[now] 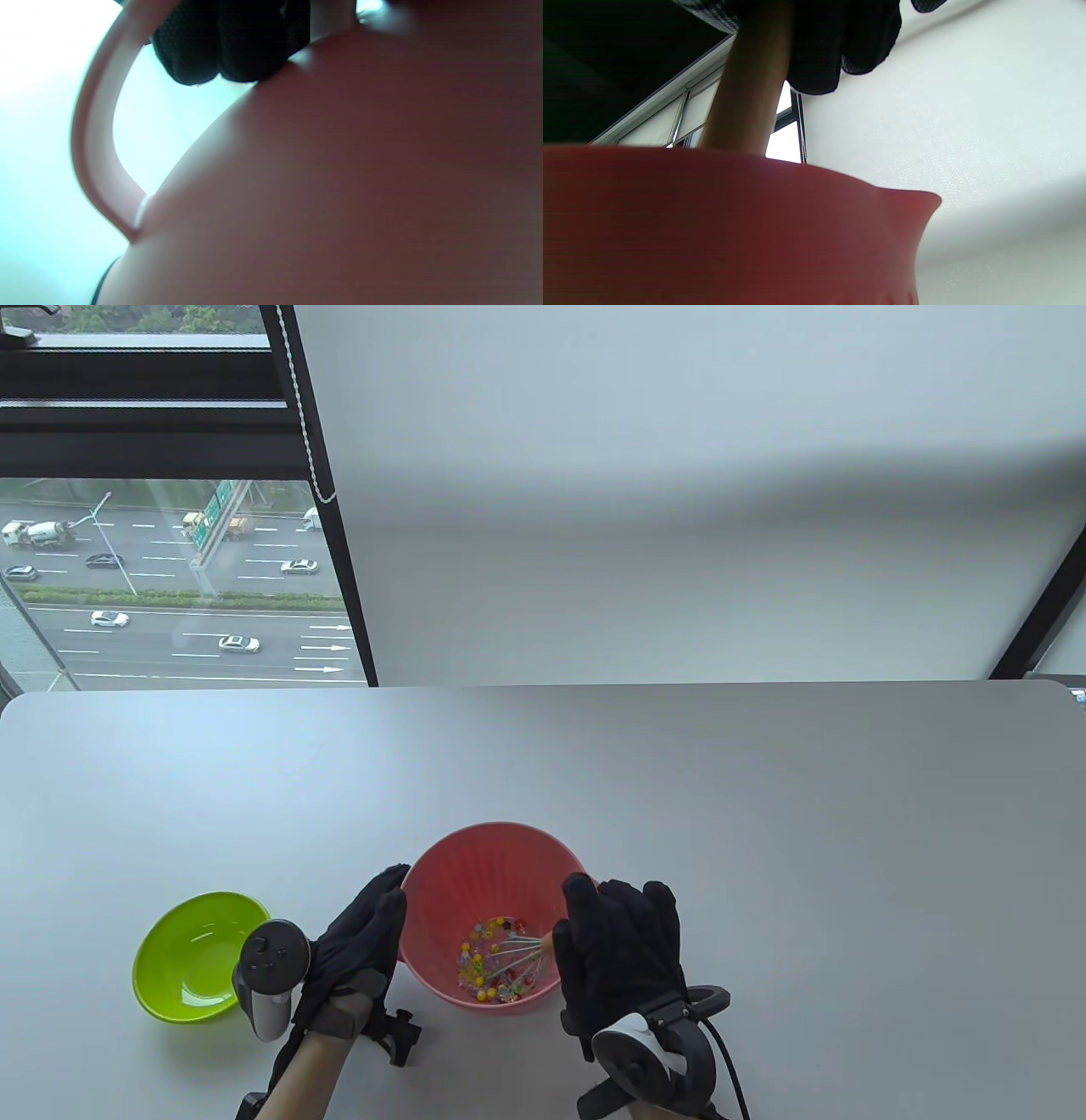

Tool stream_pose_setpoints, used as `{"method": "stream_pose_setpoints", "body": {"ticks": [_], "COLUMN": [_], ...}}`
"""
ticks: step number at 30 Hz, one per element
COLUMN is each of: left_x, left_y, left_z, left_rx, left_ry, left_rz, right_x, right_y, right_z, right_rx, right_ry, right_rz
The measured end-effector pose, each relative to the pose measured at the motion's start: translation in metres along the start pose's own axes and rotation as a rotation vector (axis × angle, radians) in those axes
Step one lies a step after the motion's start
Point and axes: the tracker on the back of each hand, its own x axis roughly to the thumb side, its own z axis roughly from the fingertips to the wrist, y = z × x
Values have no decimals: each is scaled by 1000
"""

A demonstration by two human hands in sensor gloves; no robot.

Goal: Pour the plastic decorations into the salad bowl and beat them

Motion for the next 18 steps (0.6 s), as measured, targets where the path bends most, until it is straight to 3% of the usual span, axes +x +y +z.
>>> {"method": "stream_pose_setpoints", "body": {"ticks": [8,18], "left_x": [0,0], "left_y": [0,0], "left_z": [0,0], "left_rx": [0,0], "left_ry": [0,0], "left_rz": [0,0], "right_x": [9,16], "right_y": [14,12], "right_z": [2,4], "right_rx": [110,53], "right_ry": [-51,-134], "right_rz": [16,130]}}
